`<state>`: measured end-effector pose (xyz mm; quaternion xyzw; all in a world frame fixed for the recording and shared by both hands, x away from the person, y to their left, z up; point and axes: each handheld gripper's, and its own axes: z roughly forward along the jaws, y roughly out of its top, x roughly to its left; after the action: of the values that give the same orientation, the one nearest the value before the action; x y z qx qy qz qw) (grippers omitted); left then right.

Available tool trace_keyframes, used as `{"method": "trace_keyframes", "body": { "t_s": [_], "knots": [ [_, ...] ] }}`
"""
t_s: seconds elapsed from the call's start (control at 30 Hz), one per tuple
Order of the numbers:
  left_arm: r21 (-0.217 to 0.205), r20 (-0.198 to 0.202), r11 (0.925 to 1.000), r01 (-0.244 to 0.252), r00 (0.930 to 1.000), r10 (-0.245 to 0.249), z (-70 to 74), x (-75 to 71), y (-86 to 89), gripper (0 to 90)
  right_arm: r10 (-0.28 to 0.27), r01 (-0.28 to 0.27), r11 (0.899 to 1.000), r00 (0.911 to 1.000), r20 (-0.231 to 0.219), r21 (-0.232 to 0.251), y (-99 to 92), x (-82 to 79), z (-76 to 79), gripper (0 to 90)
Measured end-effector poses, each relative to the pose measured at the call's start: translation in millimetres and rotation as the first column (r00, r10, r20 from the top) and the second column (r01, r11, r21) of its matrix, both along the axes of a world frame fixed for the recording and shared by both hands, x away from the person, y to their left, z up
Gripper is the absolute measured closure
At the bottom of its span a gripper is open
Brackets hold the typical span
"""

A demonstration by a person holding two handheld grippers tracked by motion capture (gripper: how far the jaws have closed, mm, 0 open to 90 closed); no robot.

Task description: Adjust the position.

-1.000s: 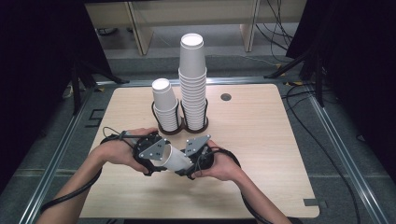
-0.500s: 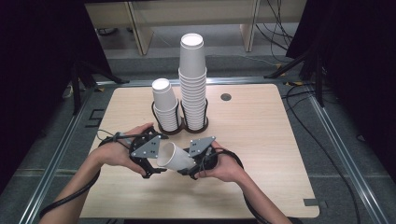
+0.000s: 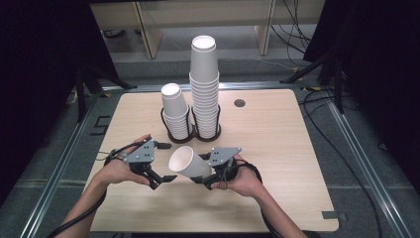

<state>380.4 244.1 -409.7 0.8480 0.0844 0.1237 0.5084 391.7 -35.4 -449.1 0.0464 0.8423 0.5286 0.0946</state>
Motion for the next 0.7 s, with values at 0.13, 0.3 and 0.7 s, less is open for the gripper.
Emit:
{"method": "trace_keyframes", "body": {
  "t_s": [0.13, 0.3, 0.7],
  "knots": [
    [-0.068, -0.041, 0.9974, -0.021, 0.999, 0.018, -7.6, 1.0, -0.6, 0.0, 0.003, -0.003, 1.0, 0.9999, 0.01, 0.006, 0.1, -0.4, -0.7, 25.8],
    [-0.146, -0.087, 0.9889, -0.027, 0.9961, 0.014, -16.0, 1.5, -5.1, 0.0, 0.007, -0.007, 1.0, 0.9999, 0.008, 0.016, 1.5, -1.2, -2.0, 25.7],
    [-0.235, -0.128, 0.9703, -0.056, 0.9915, 0.026, -24.0, 2.4, -13.4, 0.0, -0.01, 0.009, 0.998, 0.9998, 0.019, 0.063, 1.9, -1.8, -0.7, 25.4]
  ]
}}
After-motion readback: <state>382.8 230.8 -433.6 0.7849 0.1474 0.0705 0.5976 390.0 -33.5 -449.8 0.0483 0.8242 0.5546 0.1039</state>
